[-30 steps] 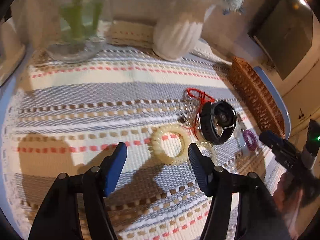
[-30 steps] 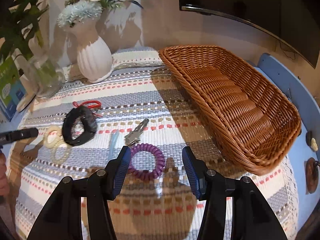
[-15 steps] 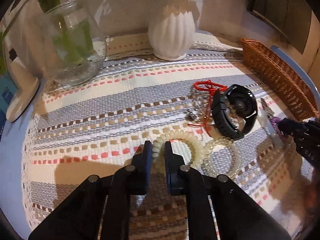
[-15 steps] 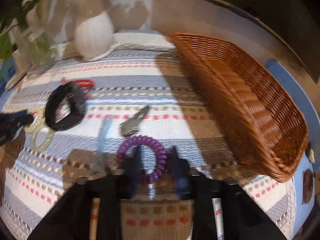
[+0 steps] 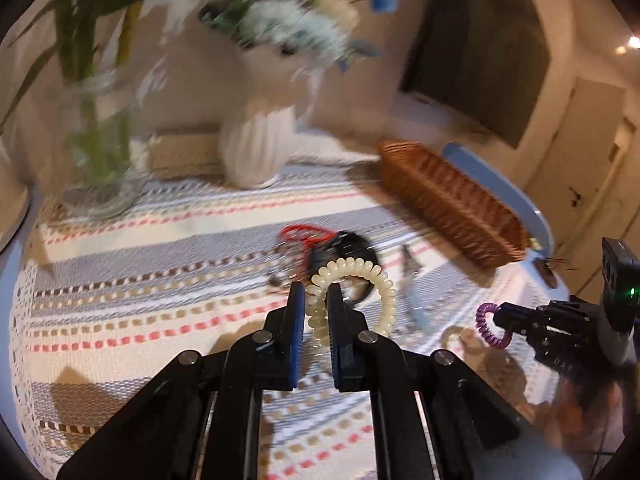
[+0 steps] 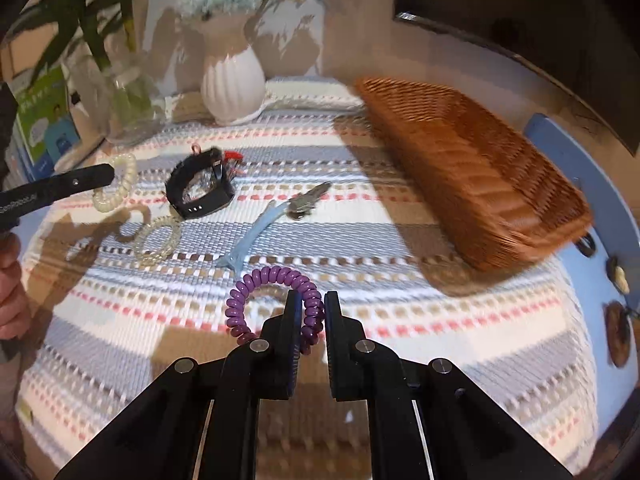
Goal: Organize jewelry
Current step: 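Grasp the purple coil bracelet with the right tool while the left tool grasps the cream bracelet, then carry both bracelets over the wicker basket and open both tools to drop them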
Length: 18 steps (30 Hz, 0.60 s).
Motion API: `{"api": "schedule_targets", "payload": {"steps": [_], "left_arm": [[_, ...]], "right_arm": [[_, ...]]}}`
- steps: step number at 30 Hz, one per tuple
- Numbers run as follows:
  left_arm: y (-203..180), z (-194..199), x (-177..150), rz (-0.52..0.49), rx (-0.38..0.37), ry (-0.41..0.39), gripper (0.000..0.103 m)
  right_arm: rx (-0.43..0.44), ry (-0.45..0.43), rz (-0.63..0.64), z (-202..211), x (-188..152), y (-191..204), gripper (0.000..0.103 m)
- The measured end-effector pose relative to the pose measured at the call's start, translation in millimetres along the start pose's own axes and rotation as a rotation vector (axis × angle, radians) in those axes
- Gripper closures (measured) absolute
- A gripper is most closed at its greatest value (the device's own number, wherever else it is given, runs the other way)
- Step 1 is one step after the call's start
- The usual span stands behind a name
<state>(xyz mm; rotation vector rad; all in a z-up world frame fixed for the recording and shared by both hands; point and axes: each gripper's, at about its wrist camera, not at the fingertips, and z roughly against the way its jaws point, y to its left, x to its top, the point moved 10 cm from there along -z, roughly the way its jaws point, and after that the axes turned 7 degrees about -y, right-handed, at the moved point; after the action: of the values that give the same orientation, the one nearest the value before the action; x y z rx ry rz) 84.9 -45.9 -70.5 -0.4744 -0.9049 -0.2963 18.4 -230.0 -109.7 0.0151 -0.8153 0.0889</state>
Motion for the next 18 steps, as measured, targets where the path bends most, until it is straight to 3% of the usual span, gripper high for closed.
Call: {"api": "schedule_targets", "payload": {"steps": [5,10,14,18], "left_arm": [[-39.0,16.3,18.3,-0.052,-0.039,-0.018,0.093],[-98.5,18.8,60.4,-0.195,-0.054,-0.064,0.093],[-145.4,-5.7,90.9,-0.262,-0.087,-0.071,0.093],[-188.8,-56.6,106.4,-0.285,-0.135,-0.022,0.093]], "right_arm": [[-0.006,-0.057,-0.051,44.6,10.8,-28.3,0.092],[-0.031,-0.122,-0.087,79.5,32.5,-64.5,0.092],[-0.095,-0.161,-0.128,97.8,57.1,-105.3,0.092],[-0.160,-0.173,-0.162,96.7,78.0,-149.6,0.092]]}}
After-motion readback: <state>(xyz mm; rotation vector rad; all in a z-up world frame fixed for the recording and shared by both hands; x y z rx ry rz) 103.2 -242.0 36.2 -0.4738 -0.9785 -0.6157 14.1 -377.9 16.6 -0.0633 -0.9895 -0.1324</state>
